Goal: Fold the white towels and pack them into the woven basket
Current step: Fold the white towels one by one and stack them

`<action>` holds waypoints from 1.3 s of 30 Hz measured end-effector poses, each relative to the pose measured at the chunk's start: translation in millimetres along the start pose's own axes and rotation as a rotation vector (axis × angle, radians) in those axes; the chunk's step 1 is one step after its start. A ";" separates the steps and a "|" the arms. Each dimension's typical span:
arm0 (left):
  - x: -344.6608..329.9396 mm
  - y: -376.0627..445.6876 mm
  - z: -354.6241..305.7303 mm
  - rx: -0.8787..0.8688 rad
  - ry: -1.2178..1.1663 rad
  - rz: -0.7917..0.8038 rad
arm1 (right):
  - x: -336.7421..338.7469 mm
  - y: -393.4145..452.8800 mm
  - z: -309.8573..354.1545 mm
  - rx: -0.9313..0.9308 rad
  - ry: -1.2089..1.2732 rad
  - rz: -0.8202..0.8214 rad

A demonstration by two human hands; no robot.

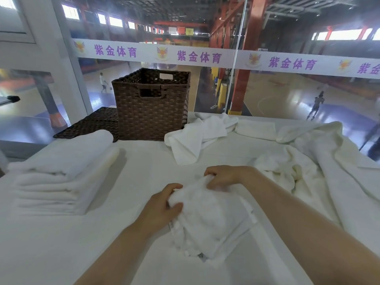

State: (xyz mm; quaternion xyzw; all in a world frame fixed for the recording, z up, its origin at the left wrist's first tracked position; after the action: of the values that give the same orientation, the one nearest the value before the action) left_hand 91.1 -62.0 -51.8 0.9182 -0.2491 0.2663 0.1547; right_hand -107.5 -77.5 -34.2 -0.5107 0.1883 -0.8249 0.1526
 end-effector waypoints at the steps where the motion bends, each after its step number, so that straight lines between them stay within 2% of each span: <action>1: -1.8 -0.1 -0.8 0.003 0.005 0.044 | -1.6 -4.6 -4.5 -0.015 0.042 0.021; 8: -18.9 4.3 -11.5 0.067 -0.045 0.329 | -19.7 -34.4 -22.3 -0.039 0.245 0.198; 14: -24.1 10.2 -28.3 0.036 -0.146 0.375 | -14.2 -60.8 -10.5 -0.011 0.329 0.245; 19: -31.8 10.1 -29.0 0.097 -0.164 0.378 | -3.6 -73.5 6.8 0.041 0.252 0.234; 23: -37.2 6.7 -30.7 0.121 -0.104 0.461 | 10.9 -84.0 16.9 0.095 0.250 0.181; 26: -40.5 4.7 -33.9 0.127 -0.046 0.512 | 14.5 -92.3 15.9 0.059 0.265 0.201; 29: -35.1 5.0 -48.4 0.061 0.068 0.537 | 11.6 -97.6 15.9 0.025 0.214 0.243; 34: -5.8 14.7 -69.8 -0.049 0.259 0.490 | 18.7 -107.5 23.0 0.044 0.160 0.225; 39: 36.2 21.3 -98.3 -0.155 0.488 0.365 | 40.1 -108.5 35.6 0.118 0.136 0.037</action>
State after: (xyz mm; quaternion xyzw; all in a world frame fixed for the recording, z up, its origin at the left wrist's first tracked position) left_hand 65.7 -52.2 51.6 0.7527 -0.3850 0.4824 0.2290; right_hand -99.2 -5.1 62.4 -0.4402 0.1586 -0.8643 0.1846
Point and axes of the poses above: each hand's wrist, its own y-axis towards the middle knuckle, its own x-axis out of the back of the hand, z = x × y, the point moved 10 cm from there along y, towards the middle knuckle, and after that the axes turned 1 degree about x, right-handed, at the moved point
